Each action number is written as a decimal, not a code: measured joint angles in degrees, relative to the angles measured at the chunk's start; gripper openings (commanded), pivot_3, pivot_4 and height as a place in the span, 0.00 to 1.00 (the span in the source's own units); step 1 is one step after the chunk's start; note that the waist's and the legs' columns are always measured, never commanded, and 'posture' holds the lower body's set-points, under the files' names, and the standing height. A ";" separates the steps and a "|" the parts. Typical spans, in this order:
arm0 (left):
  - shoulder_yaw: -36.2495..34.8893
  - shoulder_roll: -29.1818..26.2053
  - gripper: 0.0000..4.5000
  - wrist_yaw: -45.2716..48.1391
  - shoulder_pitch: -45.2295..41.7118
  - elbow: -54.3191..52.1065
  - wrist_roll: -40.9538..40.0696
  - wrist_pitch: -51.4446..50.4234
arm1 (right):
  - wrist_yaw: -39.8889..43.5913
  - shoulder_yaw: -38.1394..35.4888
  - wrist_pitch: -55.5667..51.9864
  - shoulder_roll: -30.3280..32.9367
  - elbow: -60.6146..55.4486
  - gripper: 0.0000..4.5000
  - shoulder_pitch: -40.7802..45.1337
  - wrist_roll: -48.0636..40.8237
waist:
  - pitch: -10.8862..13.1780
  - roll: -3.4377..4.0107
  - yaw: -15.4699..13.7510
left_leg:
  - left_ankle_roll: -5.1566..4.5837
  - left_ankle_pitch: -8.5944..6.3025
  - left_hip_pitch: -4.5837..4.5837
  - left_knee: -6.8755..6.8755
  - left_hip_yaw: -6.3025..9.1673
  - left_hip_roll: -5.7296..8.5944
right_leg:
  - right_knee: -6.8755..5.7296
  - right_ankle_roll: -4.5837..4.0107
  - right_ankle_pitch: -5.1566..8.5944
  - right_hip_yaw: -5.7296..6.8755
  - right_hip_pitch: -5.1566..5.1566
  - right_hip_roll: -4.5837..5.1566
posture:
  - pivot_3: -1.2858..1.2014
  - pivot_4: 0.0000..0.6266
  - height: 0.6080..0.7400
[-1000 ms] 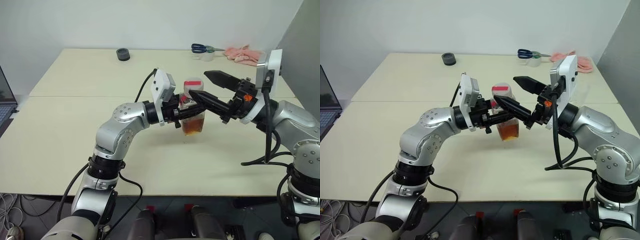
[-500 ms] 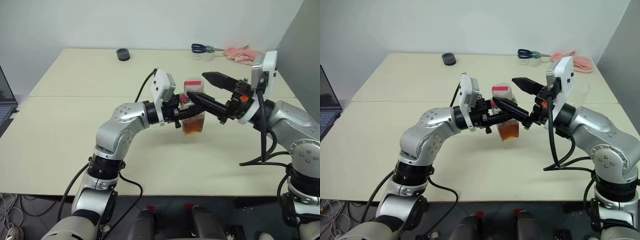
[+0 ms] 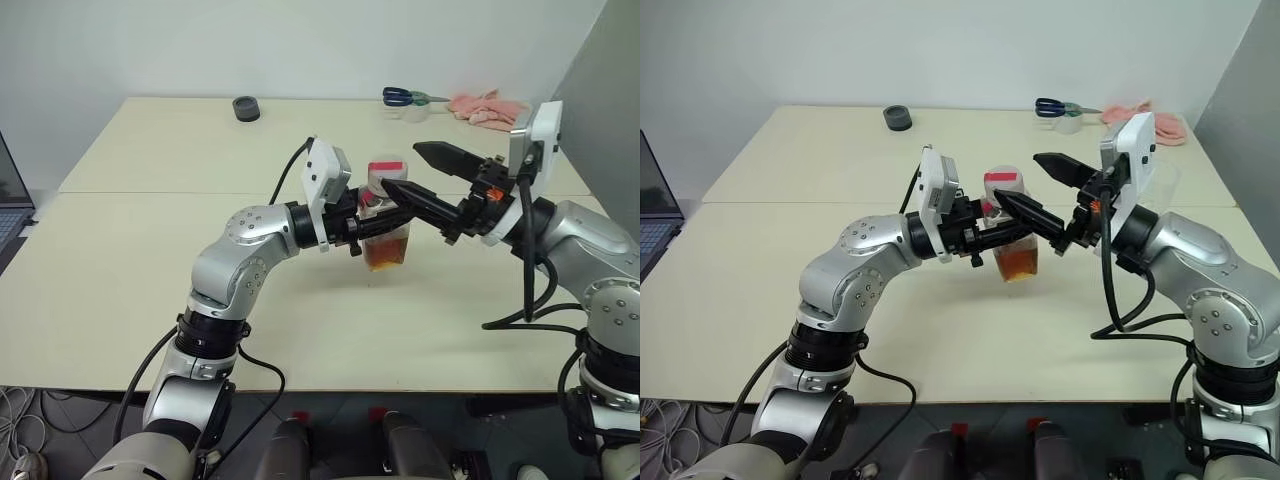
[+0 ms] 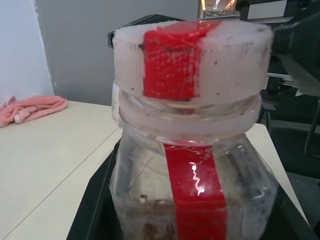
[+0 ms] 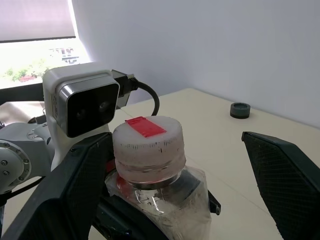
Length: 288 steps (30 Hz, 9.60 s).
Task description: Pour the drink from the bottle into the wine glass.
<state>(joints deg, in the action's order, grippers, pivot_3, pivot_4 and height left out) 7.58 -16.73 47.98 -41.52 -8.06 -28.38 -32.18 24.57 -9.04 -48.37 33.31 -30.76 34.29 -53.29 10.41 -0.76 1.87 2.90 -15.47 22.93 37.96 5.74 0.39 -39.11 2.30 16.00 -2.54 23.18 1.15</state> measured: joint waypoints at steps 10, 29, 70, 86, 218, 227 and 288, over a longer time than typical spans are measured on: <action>0.00 0.02 0.41 0.05 0.00 0.00 0.00 0.00 | 0.00 -1.00 -0.03 0.91 -0.52 0.98 -1.18 -0.88 | 0.00 0.00 -0.01 | 0.00 0.00 0.00 0.00 -0.01 0.00 | 0.00 0.00 0.00 -0.01 0.00 0.00 | 0.52 0.24 1.00; 0.00 0.01 0.41 0.13 0.01 -0.44 -0.01 0.01 | -1.42 -1.38 -0.42 0.72 -1.86 0.98 -1.76 -9.22 | 0.00 0.00 -0.01 | 0.00 0.00 0.00 0.00 -0.01 0.01 | 0.00 0.00 0.00 -0.01 -0.01 0.00 | 0.52 0.24 1.00; 0.05 -0.90 0.41 -1.01 0.32 -1.99 -0.09 -0.14 | 10.55 5.08 13.49 -3.41 7.51 0.40 9.48 9.15 | 0.01 0.00 -0.07 | 0.00 0.00 0.01 0.00 0.00 0.02 | 0.02 -0.01 0.00 0.00 0.00 0.04 | 0.52 0.24 1.00; -0.11 -0.78 0.41 -1.16 1.01 -2.41 -0.14 -0.12 | -4.35 -7.99 11.94 0.25 0.76 0.40 -25.45 20.44 | 0.01 -0.02 -1.25 | -0.02 -0.01 0.11 -0.01 -0.10 0.07 | 0.10 0.00 0.00 -0.13 -0.01 0.18 | 0.52 0.24 1.00; -17.39 -20.77 0.99 -18.75 27.79 -34.72 -25.19 -18.13 | -8.45 -1.84 28.56 -8.15 33.78 1.00 -15.67 38.01 | 0.05 -0.05 0.82 | 0.02 0.01 -1.00 -0.22 -0.12 -0.07 | 0.11 -0.07 0.06 -0.15 -0.92 -0.10 | 0.52 0.24 1.00; -13.21 -17.08 0.99 -21.47 28.81 -33.62 -21.65 -15.88 | -8.74 -1.52 38.71 -10.09 52.19 1.00 -8.78 41.33 | 0.05 -0.05 0.09 | 0.03 0.01 -0.98 -0.20 -0.17 -0.02 | 0.12 -0.08 0.06 -0.18 -0.92 -0.03 | 0.52 0.24 1.00; -26.68 -3.68 1.00 -31.04 76.28 -47.24 -1.06 7.64 | -0.79 12.60 68.16 -30.21 101.24 0.01 22.95 54.91 | 0.16 0.01 0.83 | 0.05 0.02 -1.25 -0.83 -0.06 -0.04 | 0.18 -0.36 0.21 -0.04 -0.91 0.01 | 0.52 0.24 1.00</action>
<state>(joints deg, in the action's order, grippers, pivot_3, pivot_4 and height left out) -19.10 -20.41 16.94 34.76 -55.30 -29.44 -24.54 23.78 3.56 19.79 3.10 70.48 57.24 1.63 10.58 -0.75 2.70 2.94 -15.45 21.68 37.13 5.68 0.36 -38.93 1.94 16.21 -2.58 22.26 1.16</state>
